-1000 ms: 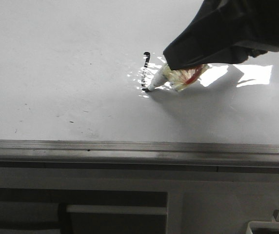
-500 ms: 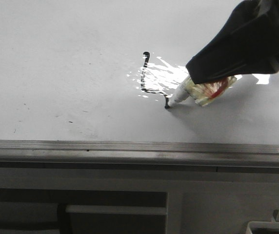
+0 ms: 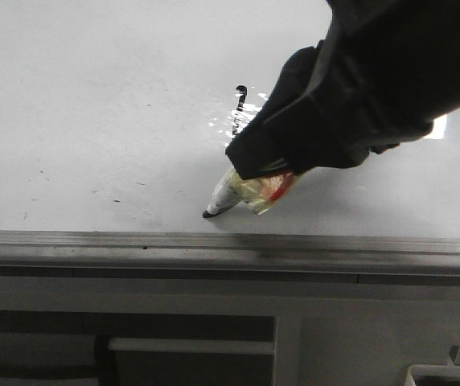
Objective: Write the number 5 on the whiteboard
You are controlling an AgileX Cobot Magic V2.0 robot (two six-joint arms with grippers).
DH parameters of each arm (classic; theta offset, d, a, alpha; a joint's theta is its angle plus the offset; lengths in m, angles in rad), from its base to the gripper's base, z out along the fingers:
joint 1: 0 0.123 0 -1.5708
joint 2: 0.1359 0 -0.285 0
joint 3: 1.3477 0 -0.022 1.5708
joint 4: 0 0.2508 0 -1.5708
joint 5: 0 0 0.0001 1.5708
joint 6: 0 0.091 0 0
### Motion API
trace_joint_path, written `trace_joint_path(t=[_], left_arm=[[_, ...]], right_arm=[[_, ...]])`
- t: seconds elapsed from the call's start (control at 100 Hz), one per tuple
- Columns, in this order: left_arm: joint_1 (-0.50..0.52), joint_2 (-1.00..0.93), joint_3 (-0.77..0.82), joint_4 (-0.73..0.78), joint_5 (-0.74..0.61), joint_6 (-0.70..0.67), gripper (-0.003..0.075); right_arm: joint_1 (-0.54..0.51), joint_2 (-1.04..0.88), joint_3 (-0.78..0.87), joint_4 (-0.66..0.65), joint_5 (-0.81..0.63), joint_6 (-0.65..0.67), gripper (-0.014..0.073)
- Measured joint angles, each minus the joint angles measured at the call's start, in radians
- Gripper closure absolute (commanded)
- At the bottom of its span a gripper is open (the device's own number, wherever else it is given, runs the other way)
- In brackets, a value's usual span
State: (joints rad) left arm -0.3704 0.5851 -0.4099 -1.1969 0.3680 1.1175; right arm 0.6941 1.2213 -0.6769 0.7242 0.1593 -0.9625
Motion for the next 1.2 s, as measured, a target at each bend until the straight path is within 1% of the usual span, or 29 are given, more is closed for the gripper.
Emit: trace_joint_path(t=[0.1,0.23,0.4,0.68,1.2], left_arm=[[0.000,0.000,0.000,0.000,0.000,0.000,0.0741],[0.000,0.000,0.000,0.000,0.000,0.000,0.0741],[0.000,0.000,0.000,0.000,0.000,0.000,0.0741],[0.000,0.000,0.000,0.000,0.000,0.000,0.0740],[0.000,0.000,0.000,0.000,0.000,0.000,0.0741]], right_arm=[[0.000,-0.020,-0.007,0.000,0.007,0.000,0.0636],[-0.004,-0.115,-0.011,0.000,0.000,0.000,0.0636],[-0.012,-0.202,-0.016,-0.005,-0.046,0.000,0.0636],[-0.067,-0.146,-0.016,-0.007,-0.075,0.000,0.0636],[-0.067,-0.088,-0.016,-0.007,-0.109,0.000,0.0636]])
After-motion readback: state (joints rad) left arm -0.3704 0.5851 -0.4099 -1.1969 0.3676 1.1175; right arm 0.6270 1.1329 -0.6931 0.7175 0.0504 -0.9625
